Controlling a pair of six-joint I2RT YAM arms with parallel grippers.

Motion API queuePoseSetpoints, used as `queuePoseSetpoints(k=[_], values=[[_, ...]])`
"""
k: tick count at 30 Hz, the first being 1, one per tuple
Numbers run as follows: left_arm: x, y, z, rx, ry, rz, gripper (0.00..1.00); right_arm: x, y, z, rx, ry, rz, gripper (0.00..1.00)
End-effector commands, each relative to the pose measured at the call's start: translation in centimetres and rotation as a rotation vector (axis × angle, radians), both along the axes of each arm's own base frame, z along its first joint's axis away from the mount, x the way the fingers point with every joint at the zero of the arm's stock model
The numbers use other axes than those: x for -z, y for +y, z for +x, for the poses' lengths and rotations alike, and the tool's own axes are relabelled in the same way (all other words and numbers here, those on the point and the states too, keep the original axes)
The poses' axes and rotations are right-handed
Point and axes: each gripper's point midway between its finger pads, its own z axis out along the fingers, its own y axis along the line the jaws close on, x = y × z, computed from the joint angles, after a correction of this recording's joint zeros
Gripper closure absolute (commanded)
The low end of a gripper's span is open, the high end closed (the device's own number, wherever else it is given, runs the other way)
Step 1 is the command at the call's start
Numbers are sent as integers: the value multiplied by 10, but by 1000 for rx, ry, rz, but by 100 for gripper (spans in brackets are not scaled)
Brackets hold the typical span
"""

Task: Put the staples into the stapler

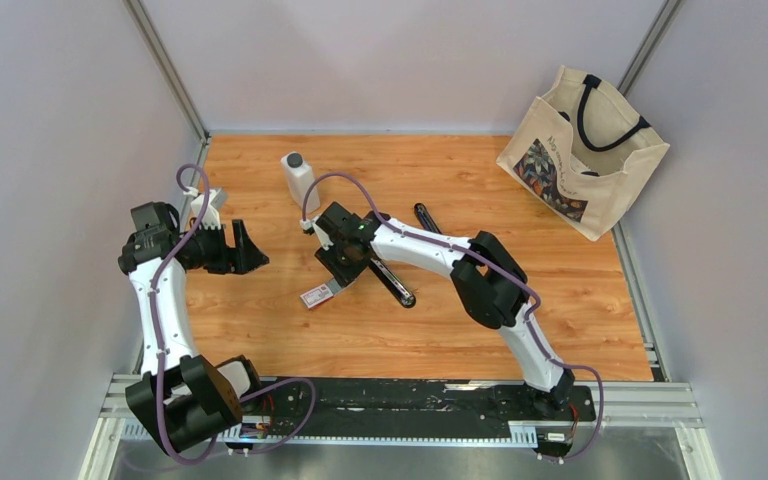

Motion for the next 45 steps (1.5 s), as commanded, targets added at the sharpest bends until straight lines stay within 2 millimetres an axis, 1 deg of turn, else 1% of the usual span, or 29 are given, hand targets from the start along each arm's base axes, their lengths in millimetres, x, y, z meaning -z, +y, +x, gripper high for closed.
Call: queuePoseSetpoints(k=[1, 7, 12, 15, 18, 22, 30, 38, 42, 45], values=[[-3, 3, 3, -19, -24, 1, 11, -13, 11, 8, 5, -38, 30, 61], [-3, 3, 3, -18, -24, 2, 11, -11, 12, 11, 8, -63, 10, 61], [-3, 3, 3, -19, -24, 3, 11, -24, 17, 6, -11, -58, 53, 61], [-3, 3, 3, -19, -25, 4, 11, -25, 18, 4, -18, -61, 55, 61], [-2, 4, 3, -20, -24, 6, 11, -18, 16, 5, -14, -56, 38, 62], [-2, 4, 3, -19, -26, 11, 11, -9, 15, 6, -12, -54, 17, 65], [-2, 4, 3, -21, -26, 11, 11, -4, 13, 13, 0, -75, -7, 64], [-3, 4, 3, -20, -28, 11, 11, 1, 12, 15, 3, -81, -23, 64], [-2, 5, 3, -22, -26, 11, 11, 5, 10, 16, 3, -85, -35, 65], [-2, 5, 3, -22, -27, 12, 11, 6, 9, 16, 3, -87, -44, 68]])
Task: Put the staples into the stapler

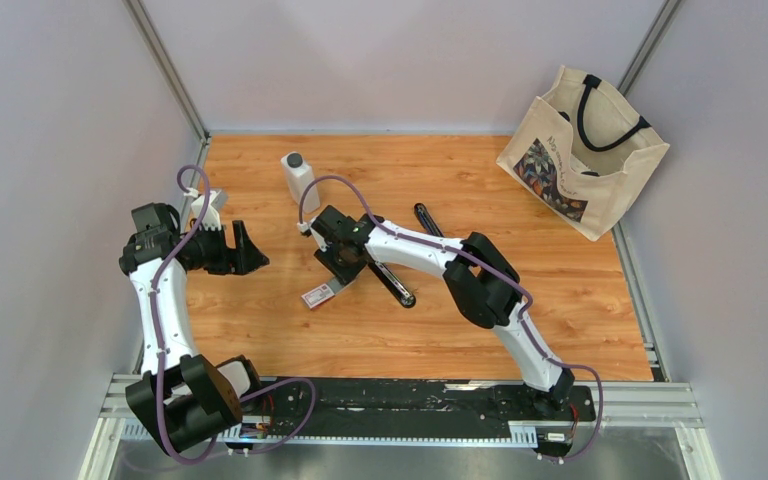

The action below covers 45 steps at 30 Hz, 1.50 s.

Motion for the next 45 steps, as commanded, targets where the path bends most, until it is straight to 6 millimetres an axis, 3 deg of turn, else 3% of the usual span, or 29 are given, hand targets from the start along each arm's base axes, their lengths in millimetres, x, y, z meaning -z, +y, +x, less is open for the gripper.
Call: queuePoseSetpoints(k=[1, 19, 29, 45], values=[[-4, 3, 3, -16, -29, 7, 11, -5, 7, 7, -12, -38, 3, 69], [-5, 4, 3, -18, -32, 10, 10, -1, 2, 10, -16, -62, -40, 69], [-6, 5, 3, -22, -34, 10, 10, -27, 7, 13, -13, -102, 7, 78], [-5, 6, 3, -26, -33, 8, 10, -73, 9, 12, -59, -157, 88, 78]])
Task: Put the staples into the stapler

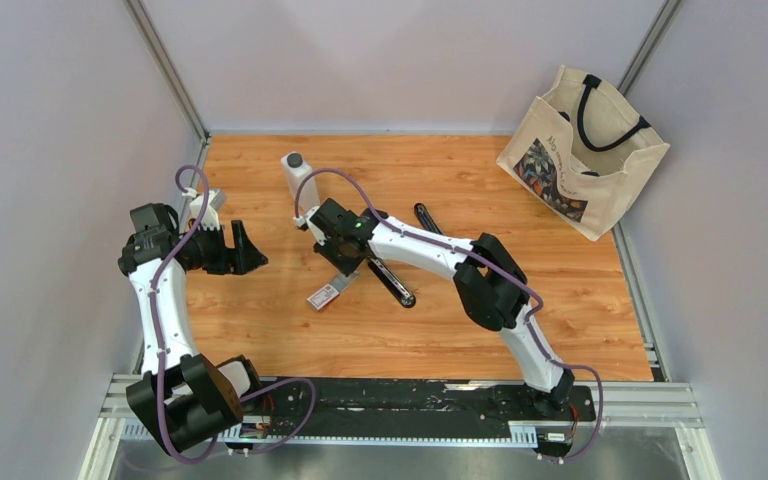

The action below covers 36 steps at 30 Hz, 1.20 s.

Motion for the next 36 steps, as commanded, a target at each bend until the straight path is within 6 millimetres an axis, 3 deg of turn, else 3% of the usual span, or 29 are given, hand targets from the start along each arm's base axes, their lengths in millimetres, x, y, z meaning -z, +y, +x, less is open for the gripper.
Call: queuePoseSetpoints(k=[1, 7, 9, 13, 17, 22, 27, 33, 36], values=[[-6, 2, 2, -15, -32, 3, 10, -51, 11, 3, -28, -74, 98, 78], [-6, 2, 1, -13, -32, 2, 10, -74, -9, 7, -17, -117, 103, 78], [-6, 2, 1, -14, -31, 4, 10, -93, -25, 11, 2, -144, 126, 78], [-7, 1, 1, -12, -36, 1, 10, -108, -75, 21, 55, -177, 152, 78], [-11, 1, -1, -9, -37, 4, 10, -117, -138, 35, 145, -213, 156, 78], [-21, -1, -14, 43, -61, 72, 9, -102, -209, 32, 232, -232, 113, 78], [-21, -1, -23, 35, -71, 106, 9, -81, -251, 27, 330, -179, 172, 78], [-26, -2, -26, 31, -94, 122, 9, -58, -286, 14, 444, -51, 180, 79], [-30, -4, -30, 39, -113, 135, 9, -50, -288, 0, 447, -16, 179, 79]])
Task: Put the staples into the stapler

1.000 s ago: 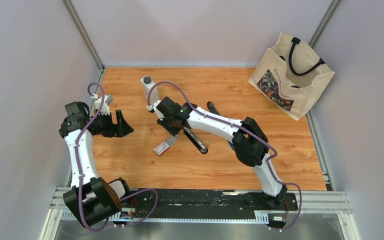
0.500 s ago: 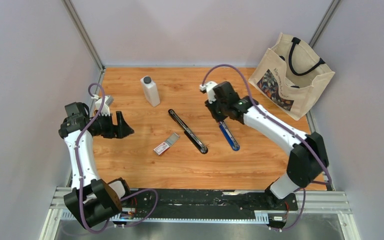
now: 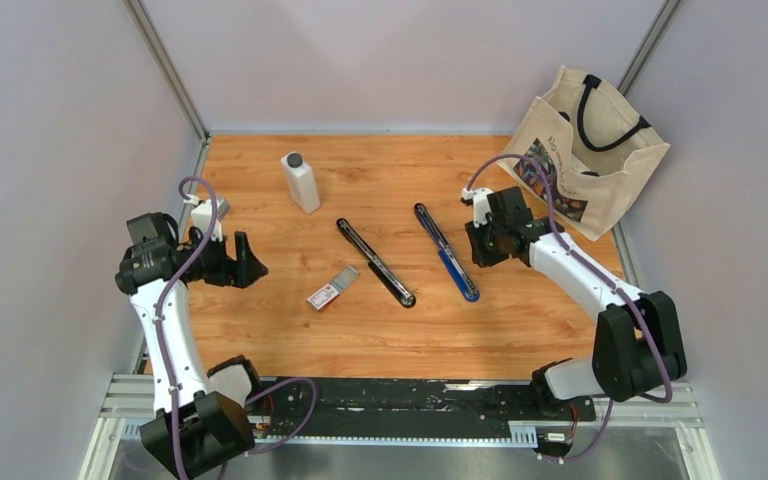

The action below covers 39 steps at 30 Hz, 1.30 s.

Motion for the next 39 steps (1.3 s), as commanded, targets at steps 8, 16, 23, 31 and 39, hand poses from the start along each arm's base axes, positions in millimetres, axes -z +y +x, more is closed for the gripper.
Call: queuePoseSetpoints(k=[8, 16, 23, 31, 39], values=[[-3, 0, -9, 6, -69, 56, 9, -2, 18, -21, -14, 29, 116, 79], [1, -6, -10, 39, -65, 24, 9, 19, 25, -23, -40, 54, 71, 79], [1, -8, -11, 42, -64, 16, 9, 27, 24, -22, -48, 63, 45, 78], [0, -8, -11, 38, -72, 19, 9, 31, 24, -20, -58, 66, 37, 78], [1, -8, -11, 39, -69, 15, 9, 34, 24, -22, -72, 73, 28, 77]])
